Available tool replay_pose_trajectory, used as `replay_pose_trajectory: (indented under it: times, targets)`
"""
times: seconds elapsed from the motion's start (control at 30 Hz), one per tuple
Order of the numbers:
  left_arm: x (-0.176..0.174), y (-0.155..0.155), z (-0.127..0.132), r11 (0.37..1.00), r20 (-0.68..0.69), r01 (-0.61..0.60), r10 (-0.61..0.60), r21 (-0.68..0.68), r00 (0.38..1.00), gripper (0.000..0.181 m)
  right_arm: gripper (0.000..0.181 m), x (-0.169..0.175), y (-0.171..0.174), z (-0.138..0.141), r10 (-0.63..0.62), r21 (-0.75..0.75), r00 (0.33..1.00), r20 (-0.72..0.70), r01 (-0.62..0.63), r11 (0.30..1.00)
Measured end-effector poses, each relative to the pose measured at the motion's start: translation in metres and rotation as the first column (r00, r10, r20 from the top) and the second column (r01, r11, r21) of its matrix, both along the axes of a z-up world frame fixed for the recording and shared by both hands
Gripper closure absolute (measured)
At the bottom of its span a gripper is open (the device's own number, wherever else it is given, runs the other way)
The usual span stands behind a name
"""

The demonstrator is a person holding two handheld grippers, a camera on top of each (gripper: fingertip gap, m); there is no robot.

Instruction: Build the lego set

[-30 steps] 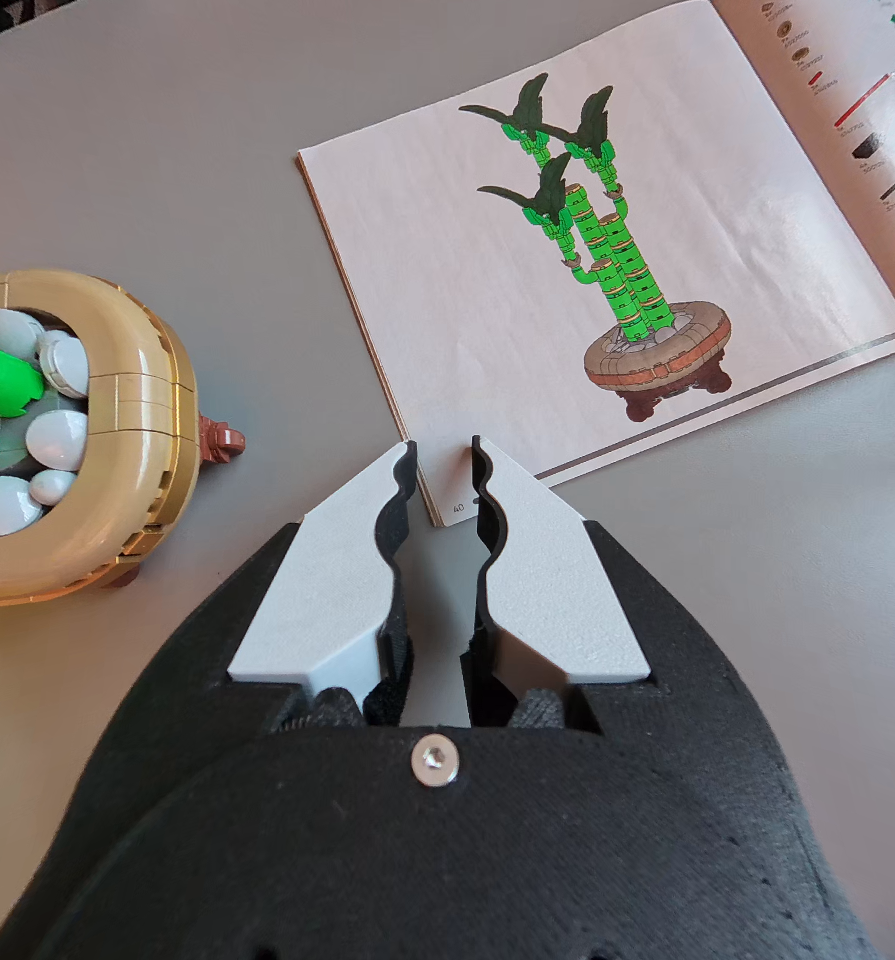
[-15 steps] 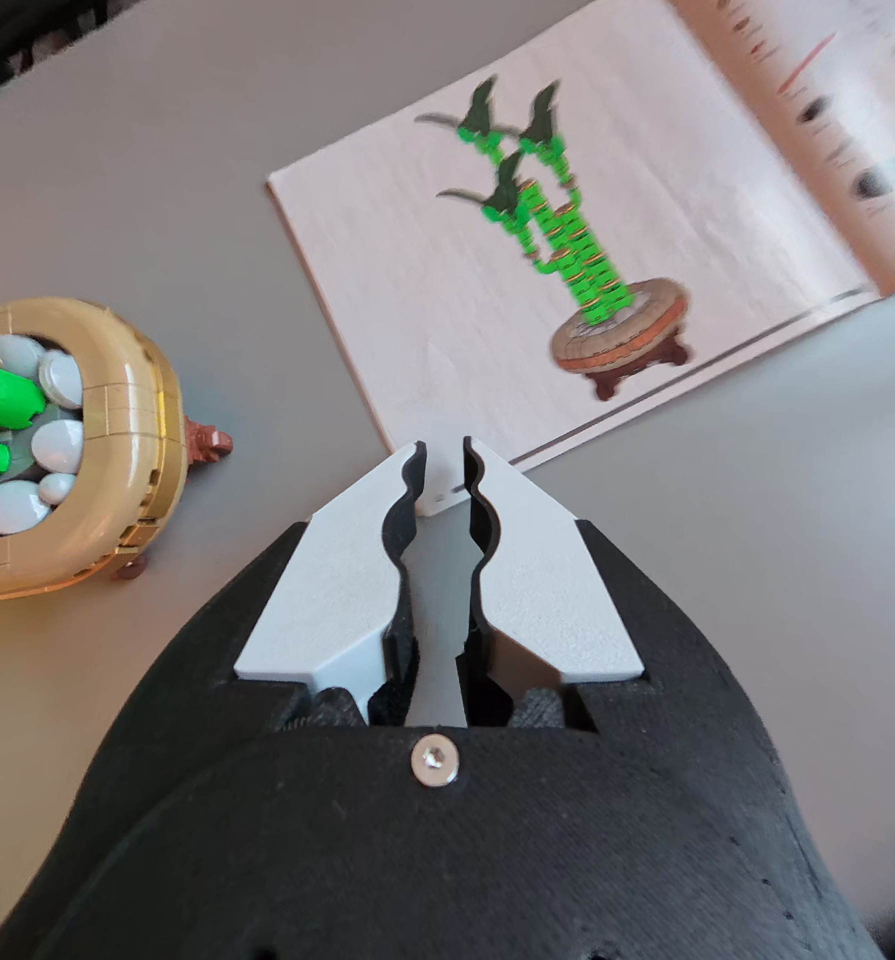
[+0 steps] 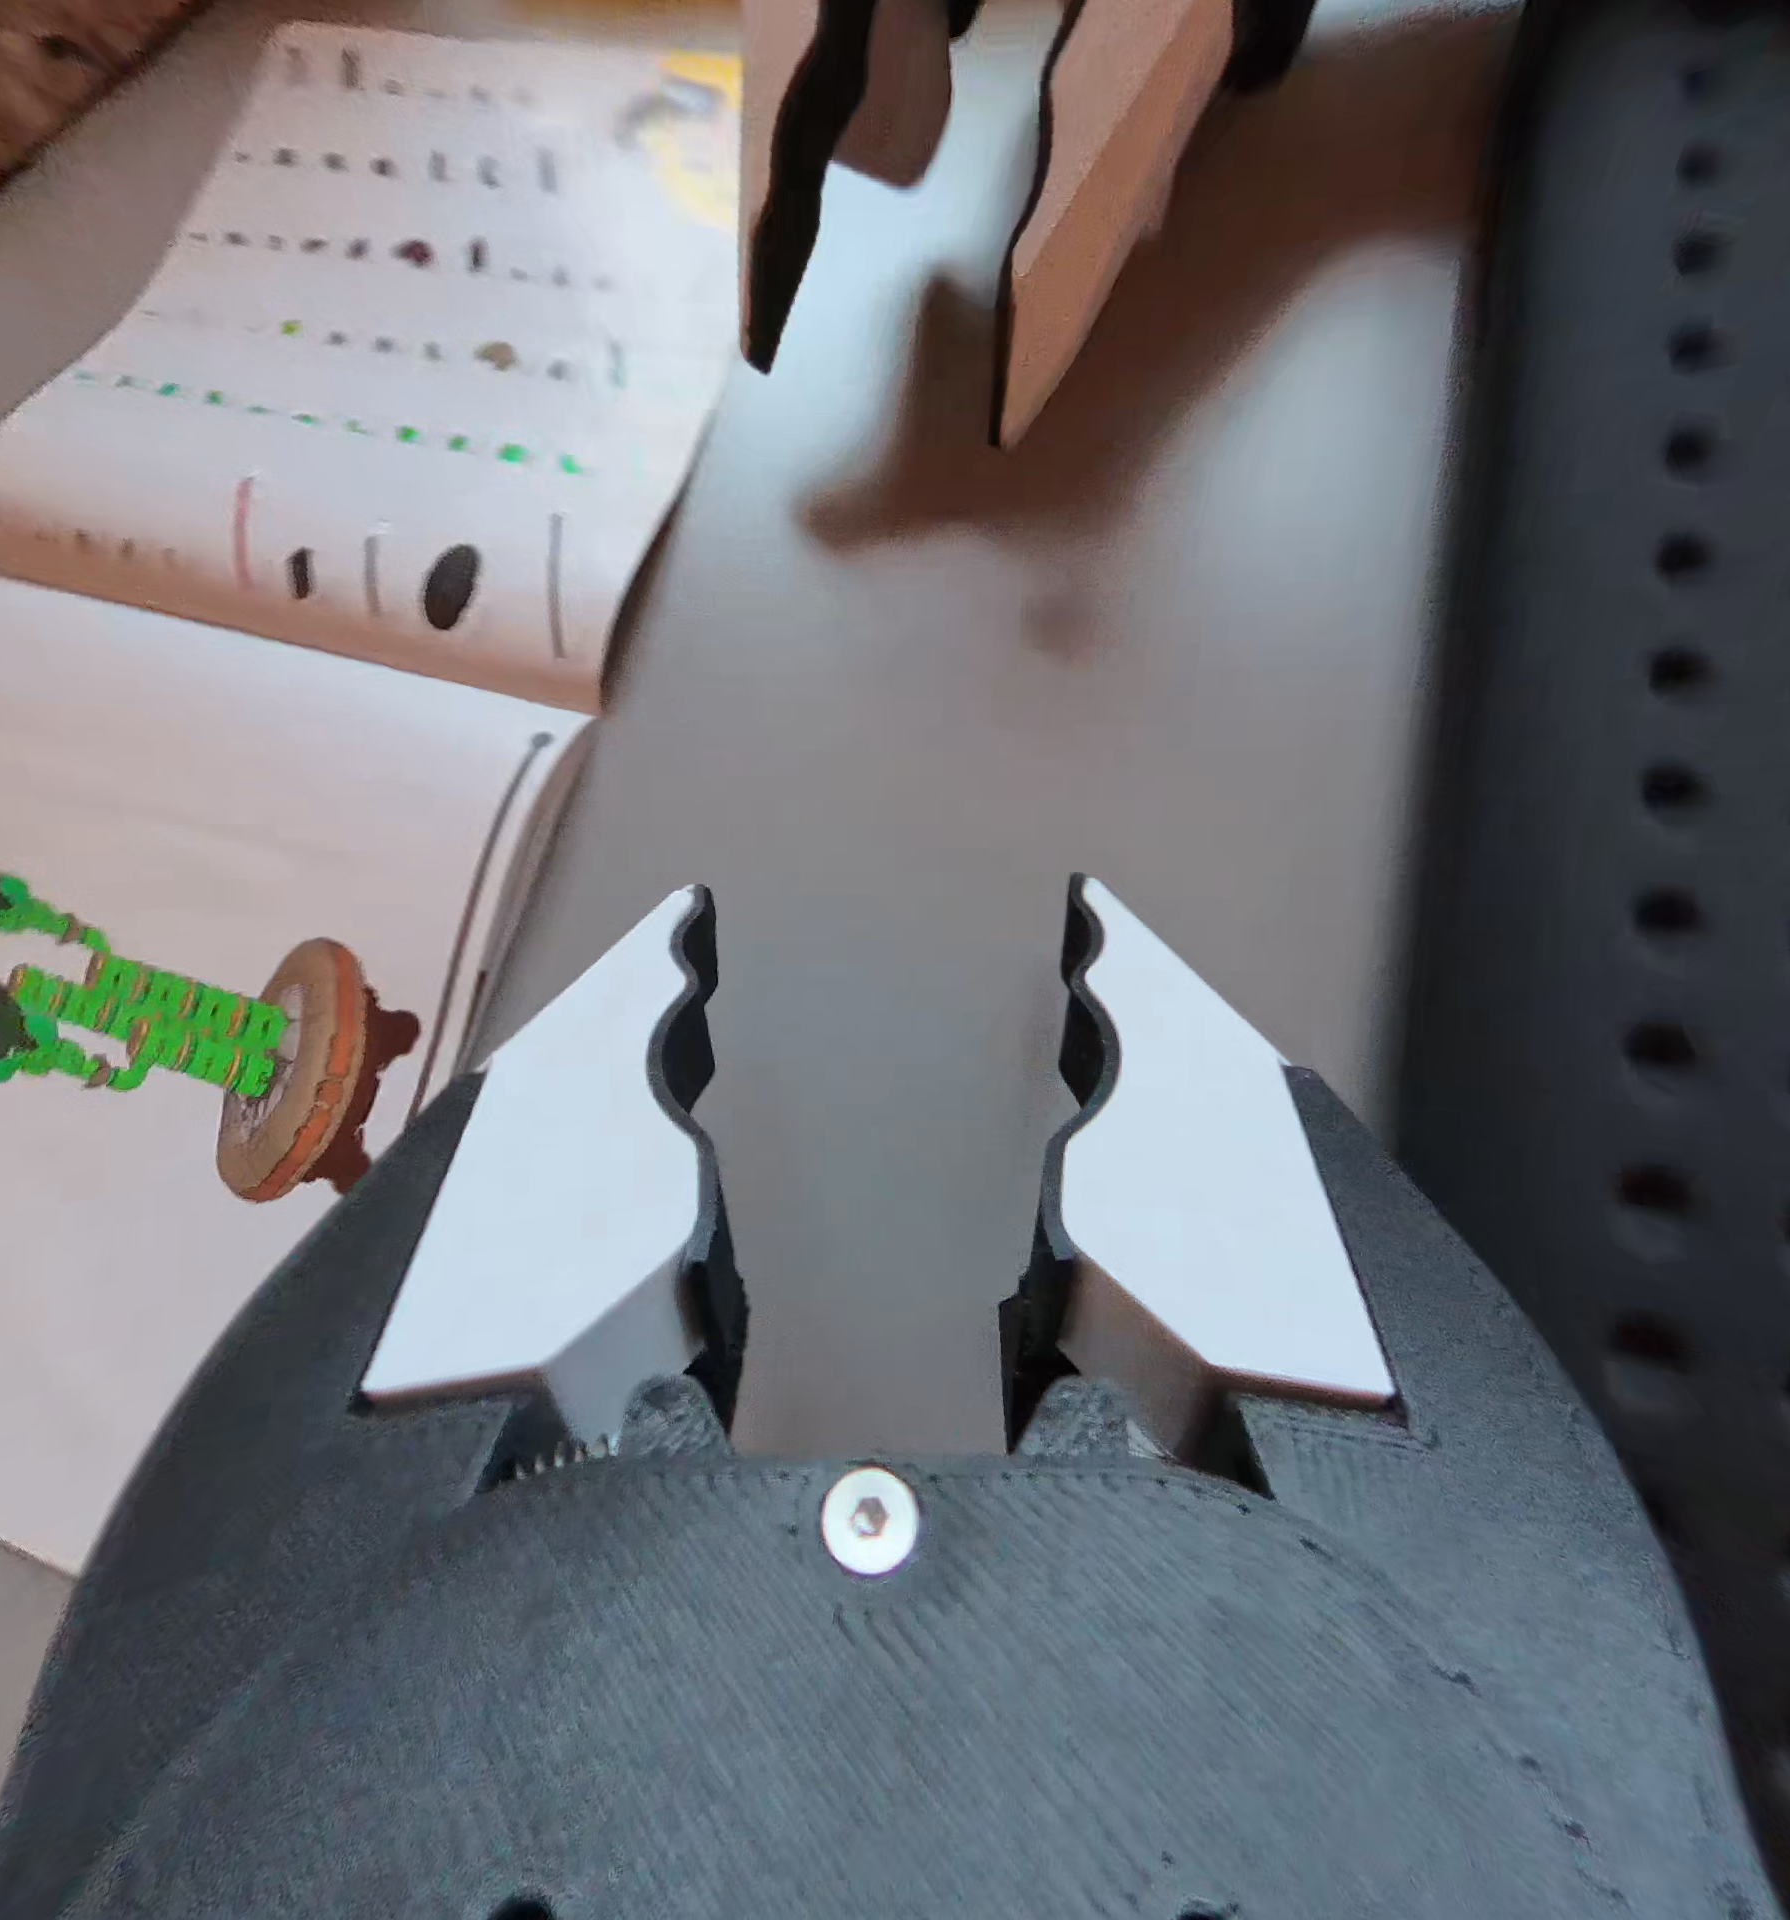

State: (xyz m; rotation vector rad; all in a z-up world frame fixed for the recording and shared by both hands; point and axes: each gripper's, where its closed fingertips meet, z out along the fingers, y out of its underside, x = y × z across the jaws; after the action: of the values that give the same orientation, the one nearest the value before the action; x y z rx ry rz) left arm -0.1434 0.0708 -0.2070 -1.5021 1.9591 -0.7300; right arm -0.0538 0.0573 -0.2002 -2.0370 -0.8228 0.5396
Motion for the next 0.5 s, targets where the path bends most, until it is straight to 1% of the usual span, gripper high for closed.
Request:
replay_pose_trajectory:
  times: [0.03, 0.1, 0.17, 0.27, 0.3, 0.4, 0.5]
  targets:
    - [-0.002, -0.003, -0.005, 0.999, -0.023, 0.026, -0.026, 0.032, 0.999, 0.114, 0.126, 0.000, -0.005, -0.006, 0.010, 0.002, 0.998, 0.055, -0.010, 1.000]
    - [-0.002, -0.006, -0.009, 0.998, -0.036, 0.048, -0.047, 0.041, 0.998, 0.111, 0.129, -0.001, -0.013, -0.003, 0.021, 0.033, 0.998, 0.057, -0.023, 0.999]
    - [-0.002, -0.008, -0.010, 0.999, -0.041, 0.046, -0.045, 0.004, 0.998, 0.100, 0.127, -0.003, -0.017, 0.002, 0.030, 0.059, 0.999, 0.039, -0.032, 0.998]
    - [-0.002, -0.008, -0.015, 0.996, -0.050, 0.004, -0.009, -0.092, 0.999, 0.085, 0.114, -0.006, -0.020, -0.003, 0.057, 0.039, 0.997, 0.061, -0.059, 0.998]
    - [-0.002, -0.007, -0.015, 0.994, -0.038, -0.005, 0.001, -0.111, 0.999, 0.085, 0.108, -0.007, -0.020, -0.008, 0.065, 0.016, 0.995, 0.081, -0.067, 0.998]
    - [-0.002, -0.005, -0.016, 0.995, 0.010, -0.037, 0.038, -0.090, 0.999, 0.086, 0.092, -0.011, -0.022, -0.021, 0.092, -0.052, 0.986, 0.137, -0.085, 0.995]
    - [-0.006, -0.006, -0.015, 0.993, 0.030, -0.071, 0.074, -0.091, 0.997, 0.084, 0.089, -0.014, -0.022, -0.021, 0.087, -0.042, 0.986, 0.144, -0.081, 0.996]
